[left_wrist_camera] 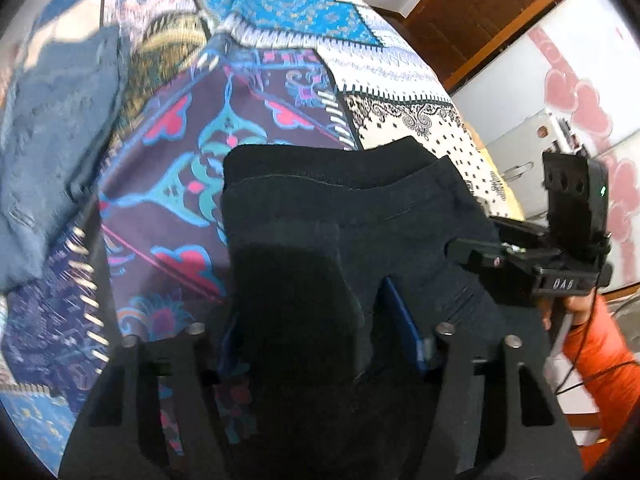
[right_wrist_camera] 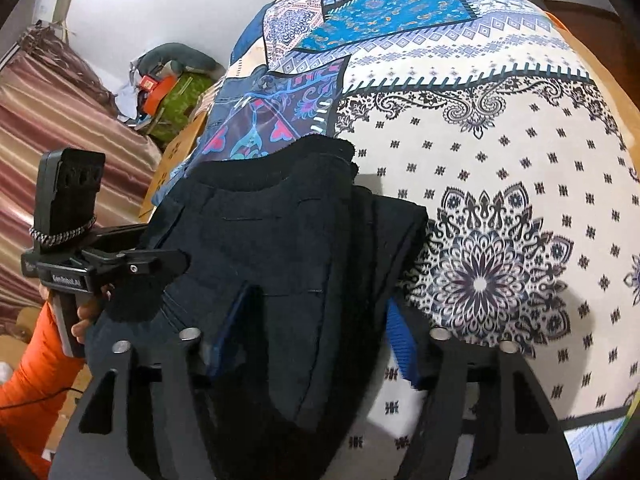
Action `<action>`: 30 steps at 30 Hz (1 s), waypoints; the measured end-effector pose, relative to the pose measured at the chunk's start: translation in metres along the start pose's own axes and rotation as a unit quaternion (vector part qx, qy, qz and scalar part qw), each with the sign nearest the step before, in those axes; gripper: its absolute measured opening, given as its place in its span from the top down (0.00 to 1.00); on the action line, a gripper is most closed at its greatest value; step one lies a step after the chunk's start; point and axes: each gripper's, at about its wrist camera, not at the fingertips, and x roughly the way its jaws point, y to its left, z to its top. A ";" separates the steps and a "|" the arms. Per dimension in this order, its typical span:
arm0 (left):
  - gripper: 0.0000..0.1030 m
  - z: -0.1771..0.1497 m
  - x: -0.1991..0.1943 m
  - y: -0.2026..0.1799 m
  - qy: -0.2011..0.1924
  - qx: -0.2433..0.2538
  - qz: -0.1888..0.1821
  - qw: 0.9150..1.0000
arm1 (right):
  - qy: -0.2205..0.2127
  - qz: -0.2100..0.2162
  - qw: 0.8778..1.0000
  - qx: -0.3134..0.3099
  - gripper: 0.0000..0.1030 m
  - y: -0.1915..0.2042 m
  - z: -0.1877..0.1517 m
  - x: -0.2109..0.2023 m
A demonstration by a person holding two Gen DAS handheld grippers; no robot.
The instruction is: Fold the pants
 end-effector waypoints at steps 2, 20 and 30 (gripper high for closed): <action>0.53 -0.001 -0.005 -0.009 -0.012 0.015 0.025 0.999 | -0.003 -0.003 1.000 -0.004 0.60 -0.001 0.003 -0.003; 0.71 -0.016 -0.130 -0.055 -0.166 0.041 0.083 0.982 | -0.115 -0.042 0.982 -0.143 0.79 0.099 0.021 -0.083; 0.72 -0.014 -0.223 -0.008 -0.263 0.002 0.123 0.957 | -0.174 -0.016 0.961 -0.213 0.79 0.183 0.065 -0.094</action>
